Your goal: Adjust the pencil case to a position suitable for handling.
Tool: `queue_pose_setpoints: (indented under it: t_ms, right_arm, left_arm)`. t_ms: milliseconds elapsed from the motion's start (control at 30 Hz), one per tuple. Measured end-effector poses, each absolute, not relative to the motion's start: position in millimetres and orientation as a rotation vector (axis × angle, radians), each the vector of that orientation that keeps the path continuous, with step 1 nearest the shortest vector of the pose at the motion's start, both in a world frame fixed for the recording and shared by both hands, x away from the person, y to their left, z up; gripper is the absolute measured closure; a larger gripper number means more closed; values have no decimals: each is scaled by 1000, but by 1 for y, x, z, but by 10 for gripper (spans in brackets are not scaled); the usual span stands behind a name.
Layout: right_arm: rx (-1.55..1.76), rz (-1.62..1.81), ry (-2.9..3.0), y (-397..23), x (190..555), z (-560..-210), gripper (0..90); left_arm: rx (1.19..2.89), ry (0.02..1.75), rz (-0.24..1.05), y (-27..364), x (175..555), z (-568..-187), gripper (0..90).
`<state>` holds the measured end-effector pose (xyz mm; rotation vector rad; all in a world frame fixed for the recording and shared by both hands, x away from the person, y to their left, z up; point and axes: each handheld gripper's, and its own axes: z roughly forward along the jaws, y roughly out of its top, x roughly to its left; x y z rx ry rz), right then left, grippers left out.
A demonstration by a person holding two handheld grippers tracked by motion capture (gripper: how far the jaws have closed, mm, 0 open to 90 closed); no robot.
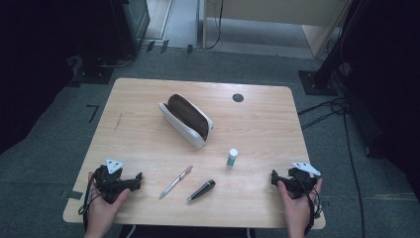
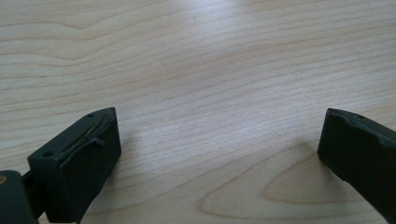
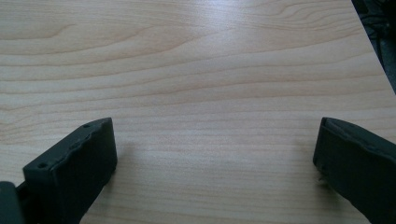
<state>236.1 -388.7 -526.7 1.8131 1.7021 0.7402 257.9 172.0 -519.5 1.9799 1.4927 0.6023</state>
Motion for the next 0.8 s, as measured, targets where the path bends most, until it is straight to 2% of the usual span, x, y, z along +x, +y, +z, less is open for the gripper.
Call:
queue_pose_setpoints:
  t_ms: [133, 200, 233, 367, 567, 800]
  right_arm:
    - [1812, 739, 1695, -388, 235, -526, 21]
    - [1797, 754, 1685, -385, 232, -524, 161]
    - [1780, 757, 1661, -384, 229, -523, 179]
    - [1729, 806, 1651, -378, 226, -513, 163]
    - [1633, 927, 1679, -363, 224, -482, 275]
    - [1486, 1061, 1753, -332, 232, -441, 338]
  left_arm:
    - [1980, 1492, 602, 172, 258, -519, 0]
    - [1980, 1493, 602, 172, 258, -519, 0]
    - [1980, 1493, 603, 172, 258, -519, 0]
    - [1979, 1493, 603, 172, 258, -519, 0]
    - [1980, 1493, 603, 172, 258, -519, 0]
    - [1981, 1492, 602, 172, 258, -519, 0]
